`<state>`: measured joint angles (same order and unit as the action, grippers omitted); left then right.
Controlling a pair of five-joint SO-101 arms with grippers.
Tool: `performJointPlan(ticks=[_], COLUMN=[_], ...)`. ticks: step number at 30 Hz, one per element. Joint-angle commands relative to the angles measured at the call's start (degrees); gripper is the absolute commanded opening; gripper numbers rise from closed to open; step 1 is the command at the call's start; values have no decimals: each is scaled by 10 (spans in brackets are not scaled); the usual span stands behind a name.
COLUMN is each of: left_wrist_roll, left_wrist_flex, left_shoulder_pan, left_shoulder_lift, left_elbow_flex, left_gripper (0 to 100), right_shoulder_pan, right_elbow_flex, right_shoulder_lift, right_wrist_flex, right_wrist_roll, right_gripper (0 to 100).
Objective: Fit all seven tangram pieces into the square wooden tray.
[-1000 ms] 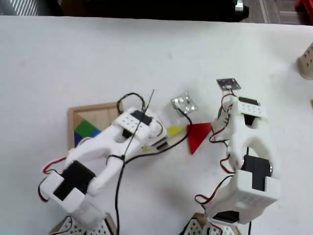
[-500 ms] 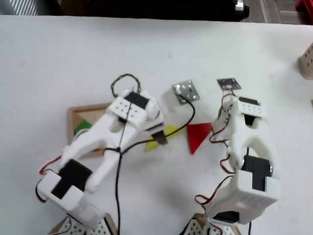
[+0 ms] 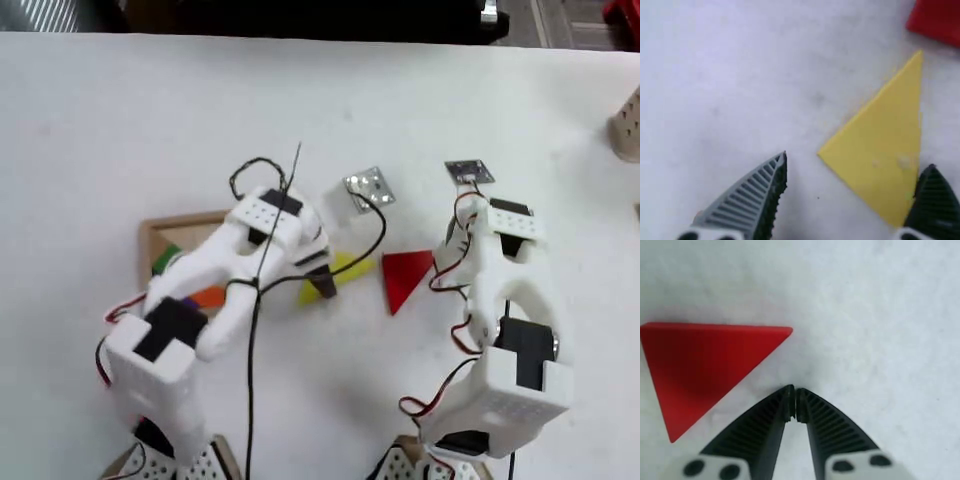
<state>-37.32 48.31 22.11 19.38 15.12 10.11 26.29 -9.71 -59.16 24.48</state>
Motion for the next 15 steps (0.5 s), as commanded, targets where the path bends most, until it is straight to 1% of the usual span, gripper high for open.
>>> performJointPlan(ticks=[1,10,15], left_wrist_roll=[-3,-4,-4], left_wrist_flex=[11,6,-18], left_shoulder_pan=[-6,11,21], left_shoulder_lift=[1,5,5], left_elbow_flex=[-40,-42,-42], left_gripper=[389,389,389], right_shoulder_pan=[7,0,0], right_elbow_flex=[-5,-5,-5], right_shoulder_lift=[23,23,23], right_wrist_flex=[12,12,12], right_wrist_roll=[-6,-5,-5], right_gripper=[18,18,18])
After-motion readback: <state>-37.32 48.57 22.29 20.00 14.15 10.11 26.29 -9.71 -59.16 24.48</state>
